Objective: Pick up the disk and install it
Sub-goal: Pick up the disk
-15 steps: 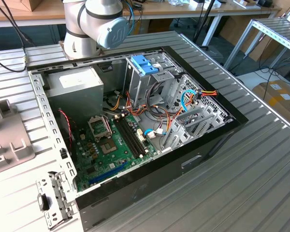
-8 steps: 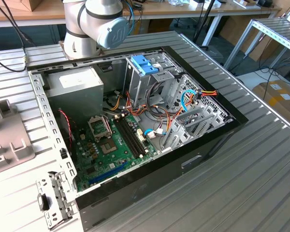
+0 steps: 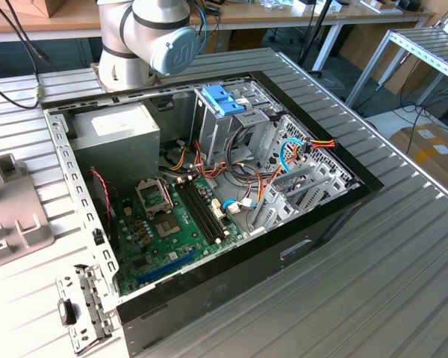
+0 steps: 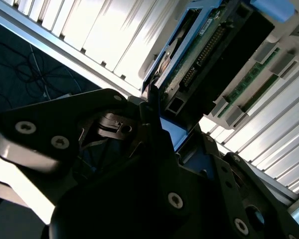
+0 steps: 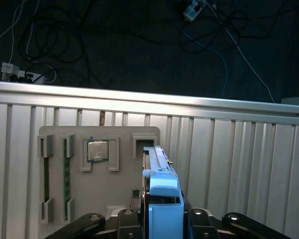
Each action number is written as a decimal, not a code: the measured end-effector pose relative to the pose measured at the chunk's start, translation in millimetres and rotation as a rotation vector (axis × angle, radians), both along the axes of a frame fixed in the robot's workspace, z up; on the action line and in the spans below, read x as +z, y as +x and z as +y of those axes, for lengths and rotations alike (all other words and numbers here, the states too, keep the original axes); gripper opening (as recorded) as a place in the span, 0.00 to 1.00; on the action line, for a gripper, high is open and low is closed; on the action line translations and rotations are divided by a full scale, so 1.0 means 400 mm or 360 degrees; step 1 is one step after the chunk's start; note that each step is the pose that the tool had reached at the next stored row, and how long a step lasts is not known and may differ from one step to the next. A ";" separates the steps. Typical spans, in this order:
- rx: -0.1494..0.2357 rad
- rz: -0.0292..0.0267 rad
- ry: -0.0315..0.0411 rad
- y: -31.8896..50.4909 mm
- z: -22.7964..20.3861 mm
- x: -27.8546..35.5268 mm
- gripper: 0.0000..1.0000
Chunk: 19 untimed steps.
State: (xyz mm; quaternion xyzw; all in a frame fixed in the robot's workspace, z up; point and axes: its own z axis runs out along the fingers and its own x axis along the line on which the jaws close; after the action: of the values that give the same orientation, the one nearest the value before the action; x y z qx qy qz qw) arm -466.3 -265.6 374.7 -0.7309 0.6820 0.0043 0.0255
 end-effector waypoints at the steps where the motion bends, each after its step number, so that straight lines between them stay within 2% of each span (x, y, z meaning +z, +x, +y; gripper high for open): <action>1: 0.0000 0.00000 0.0001 0.000 0.000 0.001 0.37; 19: 0.0000 0.00001 0.0012 0.000 0.000 0.039 0.37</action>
State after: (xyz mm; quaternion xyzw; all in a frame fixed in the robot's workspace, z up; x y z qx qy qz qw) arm -466.3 -265.7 390.5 -0.7308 0.6820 0.0068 0.0282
